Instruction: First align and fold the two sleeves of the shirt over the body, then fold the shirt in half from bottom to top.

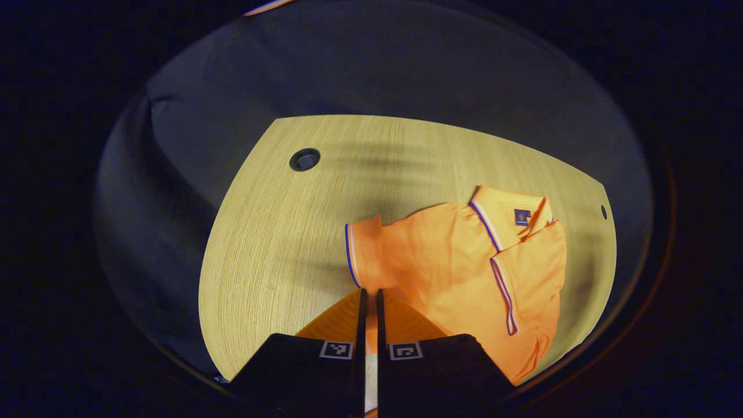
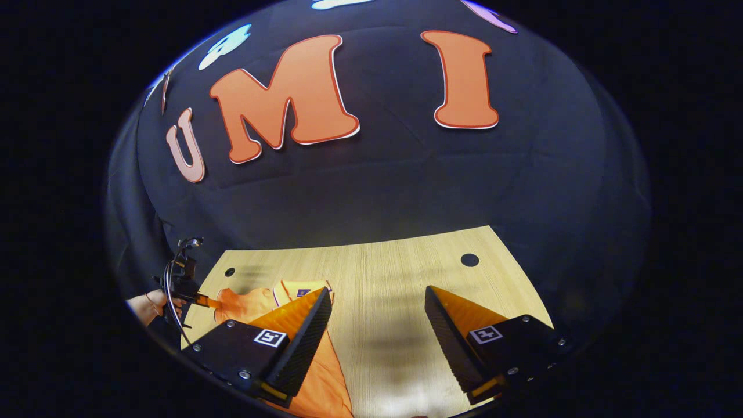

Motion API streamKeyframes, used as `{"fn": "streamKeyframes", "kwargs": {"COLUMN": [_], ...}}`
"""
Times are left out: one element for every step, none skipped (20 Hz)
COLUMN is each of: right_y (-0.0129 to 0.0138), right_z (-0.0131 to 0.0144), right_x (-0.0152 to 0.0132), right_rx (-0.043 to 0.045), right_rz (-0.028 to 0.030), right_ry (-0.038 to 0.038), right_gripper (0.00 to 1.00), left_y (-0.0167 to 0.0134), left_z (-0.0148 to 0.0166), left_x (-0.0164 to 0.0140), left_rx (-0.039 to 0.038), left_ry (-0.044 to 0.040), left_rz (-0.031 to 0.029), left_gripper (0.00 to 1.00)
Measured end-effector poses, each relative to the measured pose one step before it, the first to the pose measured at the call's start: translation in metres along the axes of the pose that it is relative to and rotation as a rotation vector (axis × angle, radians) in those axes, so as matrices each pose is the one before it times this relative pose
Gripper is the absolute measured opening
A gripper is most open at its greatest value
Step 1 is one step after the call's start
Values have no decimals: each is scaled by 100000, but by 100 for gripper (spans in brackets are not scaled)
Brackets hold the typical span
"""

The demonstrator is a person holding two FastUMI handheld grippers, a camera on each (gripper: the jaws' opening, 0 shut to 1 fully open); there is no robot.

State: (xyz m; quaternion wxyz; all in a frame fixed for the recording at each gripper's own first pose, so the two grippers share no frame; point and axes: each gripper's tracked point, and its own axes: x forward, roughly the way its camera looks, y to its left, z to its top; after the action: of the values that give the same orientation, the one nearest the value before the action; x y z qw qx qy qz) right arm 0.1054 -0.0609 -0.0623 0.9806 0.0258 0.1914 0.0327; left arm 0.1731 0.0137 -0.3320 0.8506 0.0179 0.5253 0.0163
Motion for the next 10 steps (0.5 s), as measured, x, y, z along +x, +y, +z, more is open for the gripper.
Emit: {"fn": "streamKeyframes", "kwargs": {"right_y": [76,69,-25,-52,-9,-4,-127,-152,-80,-217], "right_z": [107,9,5,-58,-18,-56,55,-91,-64,-157], "right_x": [-27,-145,-93,-44,-25,-141,-142,-88,-151,-55], "right_rx": [-123,-340,-414,-277,-474,-251,65,328,468,468], "right_rz": [13,45,62,-155,-19,-96,52,137,83,-202], "right_ry": [-520,-431,-271,-71,107,-32,-148,-19,245,267], "right_gripper": [99,99,99,99,99,99,99,99,99,99], "left_y": [-1348,-1472,-1598,-1481,-1385,-1393,-1206,-1281,-1184,-1205], "left_z": [218,187,111,160,38,-16,-81,-87,-56,-102], "left_x": [-459,-380,-83,-204,-163,72,110,274,124,439], "left_rx": [1367,1234,1268,1628,1831,1759,1463,950,559,353], "left_ry": [-460,-118,-206,-1,205,263,669,928,1079,974], "left_rz": [-1870,-1801,-1780,-1666,-1539,-814,-862,-1134,-1246,-1351], "left_gripper": [8,8,8,8,8,8,8,8,8,8]}}
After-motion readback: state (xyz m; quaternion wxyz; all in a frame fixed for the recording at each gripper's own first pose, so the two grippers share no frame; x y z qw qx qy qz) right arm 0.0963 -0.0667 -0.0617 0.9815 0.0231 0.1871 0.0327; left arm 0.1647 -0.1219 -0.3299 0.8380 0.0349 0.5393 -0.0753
